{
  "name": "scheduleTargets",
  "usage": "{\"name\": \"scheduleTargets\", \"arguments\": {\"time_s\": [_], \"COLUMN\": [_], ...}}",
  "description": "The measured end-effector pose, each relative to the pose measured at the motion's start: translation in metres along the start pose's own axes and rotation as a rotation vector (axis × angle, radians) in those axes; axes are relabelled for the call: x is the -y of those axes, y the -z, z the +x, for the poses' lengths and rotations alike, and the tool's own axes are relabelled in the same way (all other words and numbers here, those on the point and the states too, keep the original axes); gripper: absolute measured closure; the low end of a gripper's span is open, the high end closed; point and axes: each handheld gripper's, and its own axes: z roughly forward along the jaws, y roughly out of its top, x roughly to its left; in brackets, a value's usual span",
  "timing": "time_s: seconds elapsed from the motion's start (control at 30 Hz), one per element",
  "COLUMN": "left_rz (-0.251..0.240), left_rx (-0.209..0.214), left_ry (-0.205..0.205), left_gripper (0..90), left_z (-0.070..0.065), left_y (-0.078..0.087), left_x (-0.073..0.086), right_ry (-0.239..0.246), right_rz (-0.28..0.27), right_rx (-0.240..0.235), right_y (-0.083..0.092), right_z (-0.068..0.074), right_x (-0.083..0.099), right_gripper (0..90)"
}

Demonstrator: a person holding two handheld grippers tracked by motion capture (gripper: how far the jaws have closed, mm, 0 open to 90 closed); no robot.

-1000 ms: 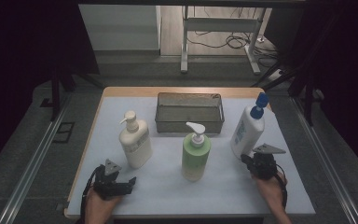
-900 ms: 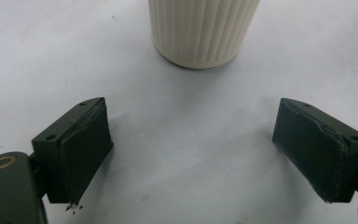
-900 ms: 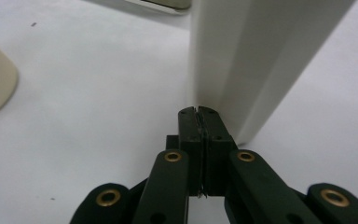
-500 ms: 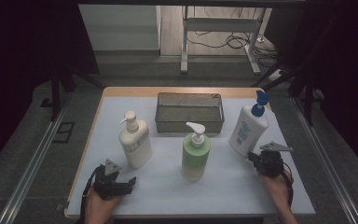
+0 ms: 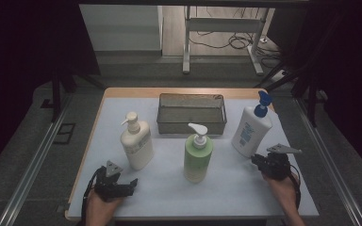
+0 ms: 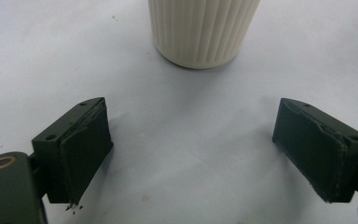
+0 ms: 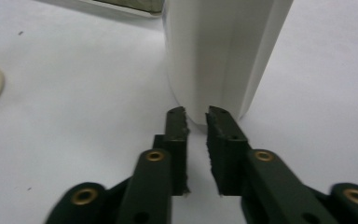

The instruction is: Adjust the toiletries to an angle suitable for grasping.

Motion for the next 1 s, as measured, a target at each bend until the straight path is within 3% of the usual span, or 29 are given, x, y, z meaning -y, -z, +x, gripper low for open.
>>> {"name": "scheduleTargets", "arguments": {"time_s": [0.3,0.63,1.0], "left_rz": [0.0,-0.002,0.0], "left_rx": [0.0,0.0,0.001], "left_ry": [0.0,0.001,-0.001], "left_gripper": [10.9,10.8,10.8], "left_z": [0.0,0.0,0.0], "left_y": [0.0,0.0,0.0], "left_x": [0.0,0.0,0.0], "right_ry": [0.004,0.0,-0.001], "right_rz": [-0.01,-0.03,-0.047], "right_rx": [-0.01,-0.016,-0.025], "right_y": [0.014,0.031,0.038], "right_z": [0.0,-0.006,-0.014], "right_x": [-0.007,-0.025,-0.049], "right_gripper": [59.0,53.1,44.3]}}
